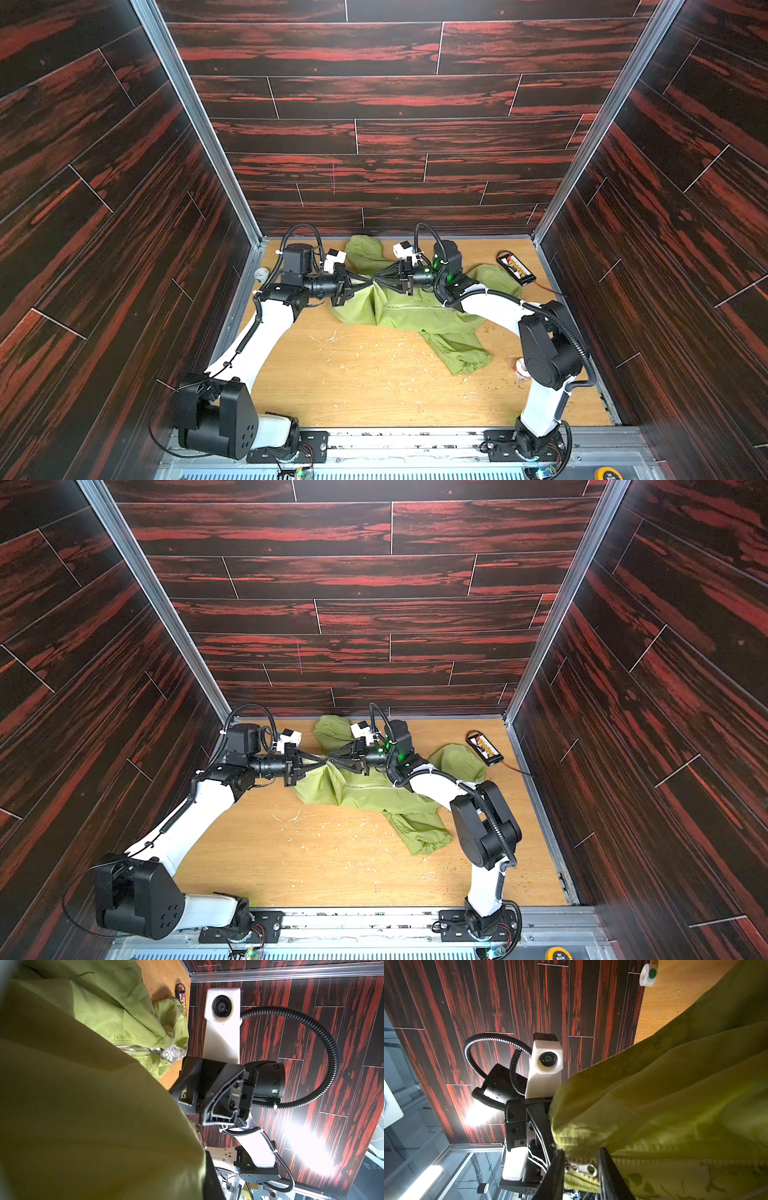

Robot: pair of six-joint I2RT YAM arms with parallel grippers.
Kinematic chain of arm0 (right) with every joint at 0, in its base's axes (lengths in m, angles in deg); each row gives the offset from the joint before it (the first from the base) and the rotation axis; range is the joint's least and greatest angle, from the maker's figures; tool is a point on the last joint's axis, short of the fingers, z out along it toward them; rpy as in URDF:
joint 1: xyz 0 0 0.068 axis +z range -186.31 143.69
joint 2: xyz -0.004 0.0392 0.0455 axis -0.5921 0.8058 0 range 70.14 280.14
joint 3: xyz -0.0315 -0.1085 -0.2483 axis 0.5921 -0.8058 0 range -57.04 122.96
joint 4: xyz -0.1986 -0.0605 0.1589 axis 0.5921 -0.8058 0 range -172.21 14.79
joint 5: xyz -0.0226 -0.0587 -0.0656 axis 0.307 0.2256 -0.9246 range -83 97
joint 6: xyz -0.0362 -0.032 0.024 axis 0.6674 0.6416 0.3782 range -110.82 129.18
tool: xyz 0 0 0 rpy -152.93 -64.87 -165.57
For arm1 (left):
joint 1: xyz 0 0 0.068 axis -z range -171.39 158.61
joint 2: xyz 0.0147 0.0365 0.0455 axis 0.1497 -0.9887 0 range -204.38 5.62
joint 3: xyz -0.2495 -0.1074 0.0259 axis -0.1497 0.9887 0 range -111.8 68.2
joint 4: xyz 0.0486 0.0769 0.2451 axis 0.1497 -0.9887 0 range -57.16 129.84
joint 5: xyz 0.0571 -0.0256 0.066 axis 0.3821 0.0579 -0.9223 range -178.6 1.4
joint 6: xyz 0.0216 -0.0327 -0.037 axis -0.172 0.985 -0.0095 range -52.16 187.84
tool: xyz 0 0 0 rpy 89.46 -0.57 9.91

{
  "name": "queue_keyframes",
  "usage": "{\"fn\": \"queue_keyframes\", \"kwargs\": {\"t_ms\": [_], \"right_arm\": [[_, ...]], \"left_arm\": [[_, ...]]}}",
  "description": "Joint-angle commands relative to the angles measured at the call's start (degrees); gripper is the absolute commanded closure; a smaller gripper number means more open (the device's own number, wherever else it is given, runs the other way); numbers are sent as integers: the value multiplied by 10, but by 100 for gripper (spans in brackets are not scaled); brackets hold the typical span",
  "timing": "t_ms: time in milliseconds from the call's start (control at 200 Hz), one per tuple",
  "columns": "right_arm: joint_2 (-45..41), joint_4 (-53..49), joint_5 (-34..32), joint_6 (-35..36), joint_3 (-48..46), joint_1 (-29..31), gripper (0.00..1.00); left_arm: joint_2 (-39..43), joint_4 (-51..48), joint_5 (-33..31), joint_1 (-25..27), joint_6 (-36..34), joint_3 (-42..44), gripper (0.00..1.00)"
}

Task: Zip up the jacket

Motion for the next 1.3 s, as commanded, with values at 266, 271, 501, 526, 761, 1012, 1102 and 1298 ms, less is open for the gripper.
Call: {"fn": "queue_keyframes", "kwargs": {"t_ms": [266, 271, 501, 526, 761, 1012, 1102, 1298], "right_arm": [[-21, 48, 3, -28, -22, 0, 70], [-21, 48, 3, -28, -23, 0, 69], [-12, 49, 5, -33, -26, 3, 54], [-11, 50, 5, -35, -25, 4, 53], [4, 82, 11, -60, -9, 11, 57], [3, 102, 12, -77, -13, 9, 65], [-3, 97, 10, -74, -16, 8, 67], [-13, 85, 6, -65, -27, 2, 71]], "left_arm": [[6, 21, 9, 1, 1, 7, 100], [6, 21, 9, 1, 1, 7, 100], [5, 24, 10, 1, 3, 2, 100], [5, 24, 10, 1, 3, 2, 100], [4, 24, 10, 1, 3, 3, 100], [2, 24, 9, 1, 3, 7, 100], [1, 25, 8, 1, 3, 7, 100], [-2, 26, 8, 1, 4, 7, 100]]}}
